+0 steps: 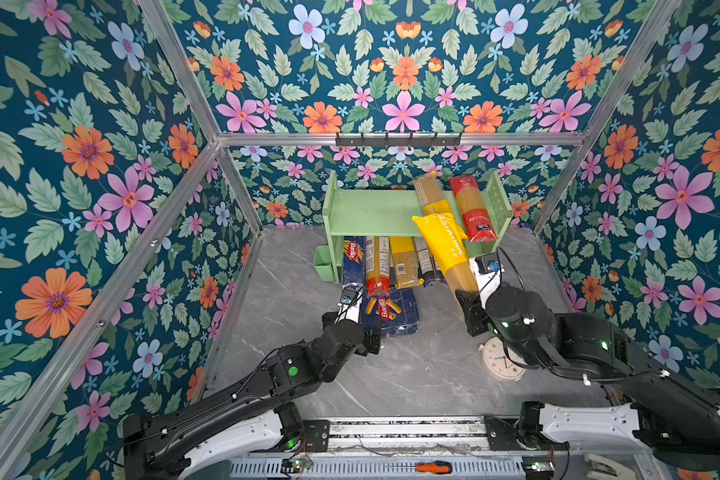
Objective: Place and organize the pasta boxes and bags onto the shelf
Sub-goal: 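Lift the Pastatime bag with the right gripper and carry it to the top tier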
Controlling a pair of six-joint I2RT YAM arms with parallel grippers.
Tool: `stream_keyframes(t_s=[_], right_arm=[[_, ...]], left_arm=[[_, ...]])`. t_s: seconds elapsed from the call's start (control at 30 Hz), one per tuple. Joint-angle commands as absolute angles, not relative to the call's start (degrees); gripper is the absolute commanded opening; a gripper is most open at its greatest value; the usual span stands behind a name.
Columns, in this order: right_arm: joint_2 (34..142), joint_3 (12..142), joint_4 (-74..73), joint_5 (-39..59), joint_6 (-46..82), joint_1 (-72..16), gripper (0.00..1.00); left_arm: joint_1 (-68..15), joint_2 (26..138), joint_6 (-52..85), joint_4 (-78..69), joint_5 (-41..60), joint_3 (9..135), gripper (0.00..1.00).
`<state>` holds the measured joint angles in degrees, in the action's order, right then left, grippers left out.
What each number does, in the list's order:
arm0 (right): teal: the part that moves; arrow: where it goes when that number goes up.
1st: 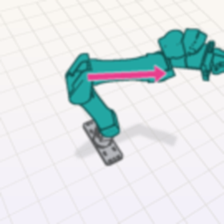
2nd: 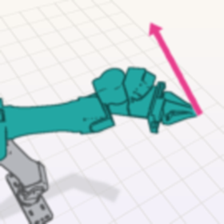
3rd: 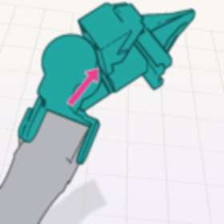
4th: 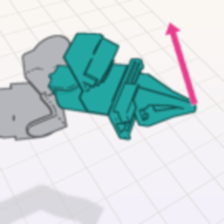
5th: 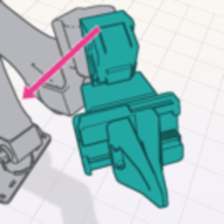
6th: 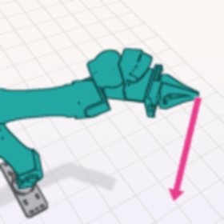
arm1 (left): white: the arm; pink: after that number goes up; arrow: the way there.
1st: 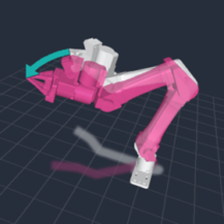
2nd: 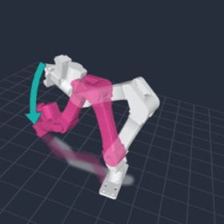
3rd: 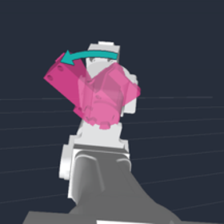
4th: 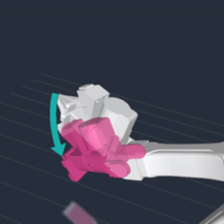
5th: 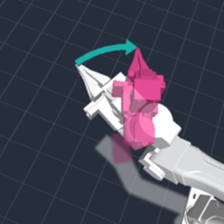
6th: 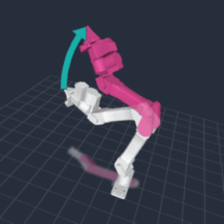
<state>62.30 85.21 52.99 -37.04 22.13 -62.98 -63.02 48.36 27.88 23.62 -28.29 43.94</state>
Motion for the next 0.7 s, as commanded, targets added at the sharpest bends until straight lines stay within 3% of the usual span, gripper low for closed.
stream_keyframes(t_s=[0.0, 0.23, 0.37, 0.47, 0.67], right_arm=[[65.87, 88.57, 44.59, -32.21, 17.43, -57.8, 0.18], [77.34, 98.98, 43.21, -25.04, 14.93, -48.57, 0.18], [85.92, 106.32, 43.94, -20.64, 14.73, -43.8, 0.18], [93.75, 114.46, 46.54, -19.69, 14.21, -41.74, 0.18], [110.33, 134.74, 53.75, -20.13, 14.06, -39.32, 0.17]], left_arm=[[-62.77, 48.21, 24.82, 22.06, -28.78, 45.41, 1.0], [-59.96, 53.09, 16.11, 23.57, -28.06, 57.13, 1.0], [-52.7, 57.37, 13.24, 22.97, -20.69, 63.66, 1.0], [-46.79, 59.79, 12.68, 21.83, -14.34, 66.65, 1.0], [-41.46, 61.62, 12.62, 21.84, -10.71, 69.78, 1.0]])
